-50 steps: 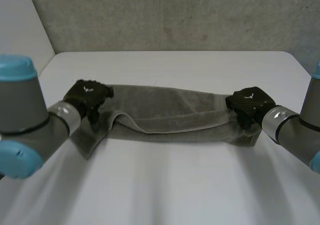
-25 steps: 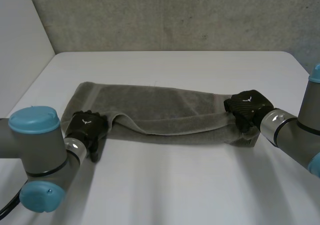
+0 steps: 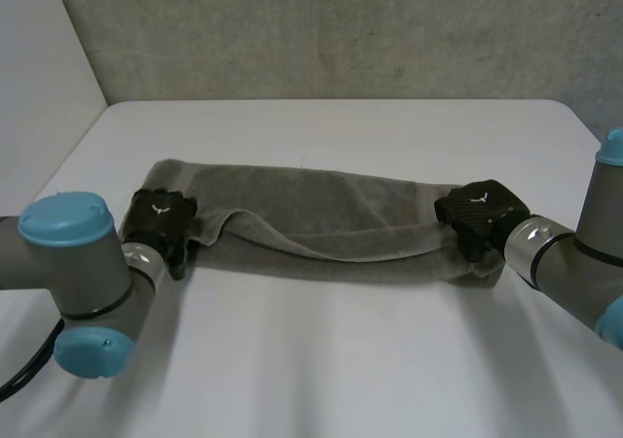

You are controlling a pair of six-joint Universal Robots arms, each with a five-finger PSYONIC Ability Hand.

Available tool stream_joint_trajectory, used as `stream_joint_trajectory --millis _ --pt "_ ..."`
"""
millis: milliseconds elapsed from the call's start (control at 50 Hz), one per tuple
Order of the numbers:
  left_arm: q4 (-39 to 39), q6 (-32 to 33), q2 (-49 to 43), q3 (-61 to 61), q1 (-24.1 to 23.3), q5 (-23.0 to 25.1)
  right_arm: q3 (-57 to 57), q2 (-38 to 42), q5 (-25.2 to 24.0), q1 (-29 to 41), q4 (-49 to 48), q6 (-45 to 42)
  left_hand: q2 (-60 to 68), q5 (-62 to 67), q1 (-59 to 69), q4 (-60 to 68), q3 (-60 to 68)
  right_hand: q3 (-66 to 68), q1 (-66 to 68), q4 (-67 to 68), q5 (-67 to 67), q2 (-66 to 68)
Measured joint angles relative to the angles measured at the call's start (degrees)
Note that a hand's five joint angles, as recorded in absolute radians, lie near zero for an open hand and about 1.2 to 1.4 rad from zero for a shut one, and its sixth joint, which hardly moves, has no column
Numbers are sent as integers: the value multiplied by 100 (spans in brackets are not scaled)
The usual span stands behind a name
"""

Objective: Fold the towel.

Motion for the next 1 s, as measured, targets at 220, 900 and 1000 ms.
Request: stream_joint_trajectory --millis 220,900,1000 --pt "11 113 -21 126 98 6 18 -2 0 1 0 -15 867 805 869 857 851 0 0 0 0 0" --pt "-66 23 939 101 638 252 -182 -176 -2 -84 102 -14 5786 5628 5376 5970 6082 0 0 0 0 0" --pt "-165 -143 1566 171 717 485 -517 -670 -5 -116 364 -13 5787 5628 5375 5971 6100 0 0 0 0 0"
